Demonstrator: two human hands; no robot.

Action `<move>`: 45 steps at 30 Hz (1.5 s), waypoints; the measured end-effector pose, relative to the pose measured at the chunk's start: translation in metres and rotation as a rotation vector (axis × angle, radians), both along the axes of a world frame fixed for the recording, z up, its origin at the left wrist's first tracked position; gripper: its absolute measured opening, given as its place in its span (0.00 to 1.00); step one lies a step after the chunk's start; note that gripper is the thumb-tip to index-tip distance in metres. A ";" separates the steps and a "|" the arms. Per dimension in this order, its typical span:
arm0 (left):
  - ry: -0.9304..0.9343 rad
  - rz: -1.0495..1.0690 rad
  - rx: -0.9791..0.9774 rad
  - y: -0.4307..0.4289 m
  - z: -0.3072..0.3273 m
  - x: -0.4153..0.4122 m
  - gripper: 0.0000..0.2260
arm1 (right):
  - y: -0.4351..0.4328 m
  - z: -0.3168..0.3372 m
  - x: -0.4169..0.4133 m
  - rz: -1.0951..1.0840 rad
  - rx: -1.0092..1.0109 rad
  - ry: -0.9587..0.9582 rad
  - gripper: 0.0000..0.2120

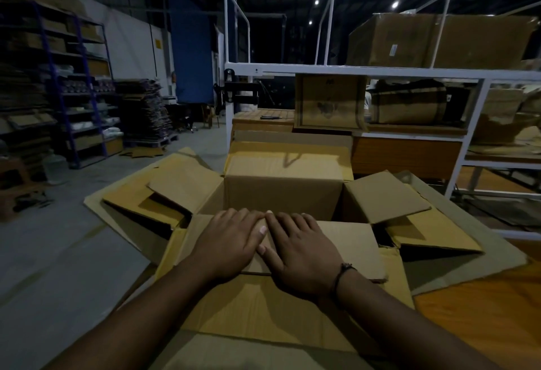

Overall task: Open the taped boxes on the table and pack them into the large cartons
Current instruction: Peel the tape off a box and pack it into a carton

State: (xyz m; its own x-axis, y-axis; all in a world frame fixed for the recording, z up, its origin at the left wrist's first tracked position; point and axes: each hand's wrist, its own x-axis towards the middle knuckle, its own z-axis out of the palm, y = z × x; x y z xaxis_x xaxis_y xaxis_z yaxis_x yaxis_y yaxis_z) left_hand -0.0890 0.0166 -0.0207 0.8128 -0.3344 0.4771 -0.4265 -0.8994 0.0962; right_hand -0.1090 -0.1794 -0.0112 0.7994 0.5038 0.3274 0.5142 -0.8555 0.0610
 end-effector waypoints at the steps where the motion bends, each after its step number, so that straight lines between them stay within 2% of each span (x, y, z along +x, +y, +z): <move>1: -0.005 0.008 -0.012 0.002 -0.001 -0.001 0.20 | -0.003 0.000 -0.001 -0.010 0.001 0.002 0.37; 7: 0.017 0.125 -0.036 0.030 -0.008 0.000 0.25 | -0.032 0.002 -0.008 -0.188 0.029 0.008 0.47; 11: 0.051 0.200 -0.060 0.045 -0.006 -0.004 0.30 | -0.048 0.004 -0.016 -0.311 0.049 0.028 0.47; 13: 0.130 0.199 -0.042 0.046 0.005 -0.006 0.34 | -0.052 0.010 -0.011 -0.311 0.036 0.076 0.43; 15: 0.243 0.226 0.055 0.052 0.021 0.001 0.39 | -0.060 0.023 0.001 -0.354 0.012 0.166 0.40; 18: 0.397 0.392 0.113 0.068 0.039 0.018 0.52 | -0.086 0.037 0.023 -0.475 0.013 0.209 0.43; 21: 0.448 0.446 0.090 0.074 0.039 0.028 0.57 | -0.105 0.036 0.027 -0.589 0.045 0.266 0.45; 26: 0.487 0.442 0.133 0.072 0.043 0.028 0.58 | -0.108 0.040 0.030 -0.595 -0.005 0.305 0.50; 32: 0.864 0.329 0.142 0.074 0.112 0.060 0.70 | -0.104 0.080 0.057 -0.480 0.000 0.524 0.49; 34: 0.793 0.316 0.170 0.068 0.140 0.079 0.65 | -0.095 0.101 0.071 -0.455 -0.035 0.505 0.48; 37: 0.574 0.304 0.240 0.040 0.165 0.114 0.51 | -0.066 0.129 0.093 -0.395 -0.020 0.498 0.40; 39: 0.548 0.269 0.242 0.013 0.165 0.133 0.46 | -0.044 0.133 0.115 -0.368 -0.020 0.461 0.37; 42: 0.577 0.220 0.168 -0.028 0.129 0.161 0.38 | -0.021 0.108 0.153 -0.377 0.009 0.432 0.35; 45: 0.562 0.199 0.118 -0.058 0.067 0.173 0.36 | -0.019 0.059 0.174 -0.438 0.056 0.404 0.40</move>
State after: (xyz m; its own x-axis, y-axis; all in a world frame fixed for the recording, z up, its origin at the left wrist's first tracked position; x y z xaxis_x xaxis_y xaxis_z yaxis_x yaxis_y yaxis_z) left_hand 0.0836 -0.0411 0.0466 0.9817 -0.1752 -0.0742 -0.1624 -0.9749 0.1524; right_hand 0.0648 -0.1980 0.0482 0.9955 0.0899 -0.0293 0.0859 -0.9894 -0.1172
